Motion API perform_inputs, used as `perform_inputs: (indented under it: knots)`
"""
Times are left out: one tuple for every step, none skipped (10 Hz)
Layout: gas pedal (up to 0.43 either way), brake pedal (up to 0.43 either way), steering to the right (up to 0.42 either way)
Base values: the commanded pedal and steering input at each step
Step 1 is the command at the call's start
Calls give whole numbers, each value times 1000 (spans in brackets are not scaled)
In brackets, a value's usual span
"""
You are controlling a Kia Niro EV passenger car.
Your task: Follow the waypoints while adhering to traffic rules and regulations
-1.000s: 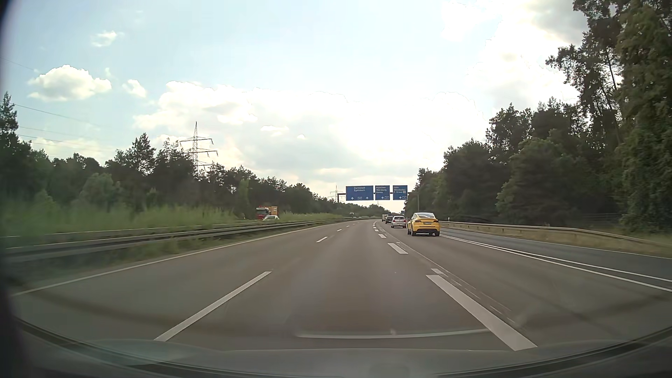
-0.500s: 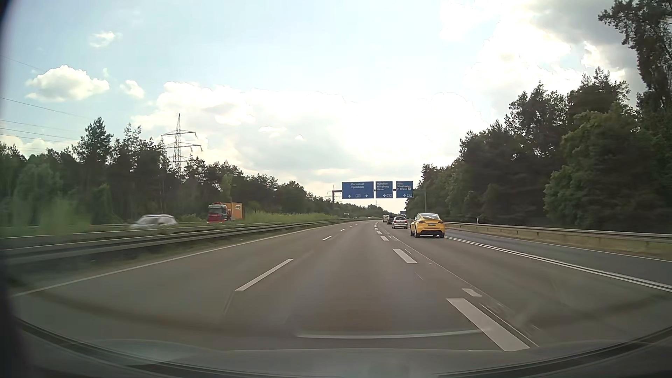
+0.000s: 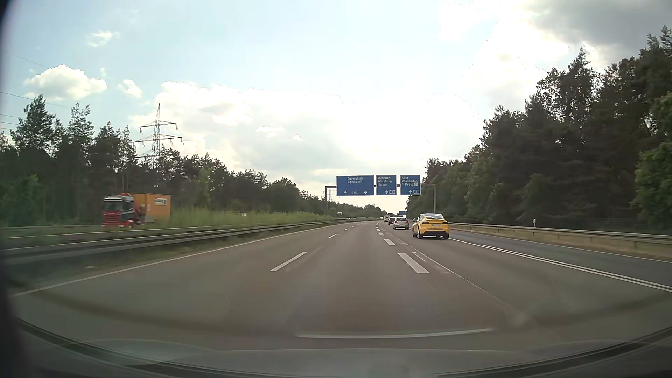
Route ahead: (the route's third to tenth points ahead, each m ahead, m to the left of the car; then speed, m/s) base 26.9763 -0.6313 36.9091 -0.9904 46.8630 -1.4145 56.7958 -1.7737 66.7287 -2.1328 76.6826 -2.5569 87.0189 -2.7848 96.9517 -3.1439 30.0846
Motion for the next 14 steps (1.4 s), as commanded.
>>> perform_inputs:
  knots:
    - [280,30,3]
    - [280,30,3]
    - [280,30,3]
    - [280,30,4]
    - [280,30,4]
    - [280,30,4]
    - [280,30,4]
    - [280,30,4]
    - [280,30,4]
    - [280,30,4]
    - [280,30,4]
    - [280,30,4]
    - [280,30,5]
    - [280,30,5]
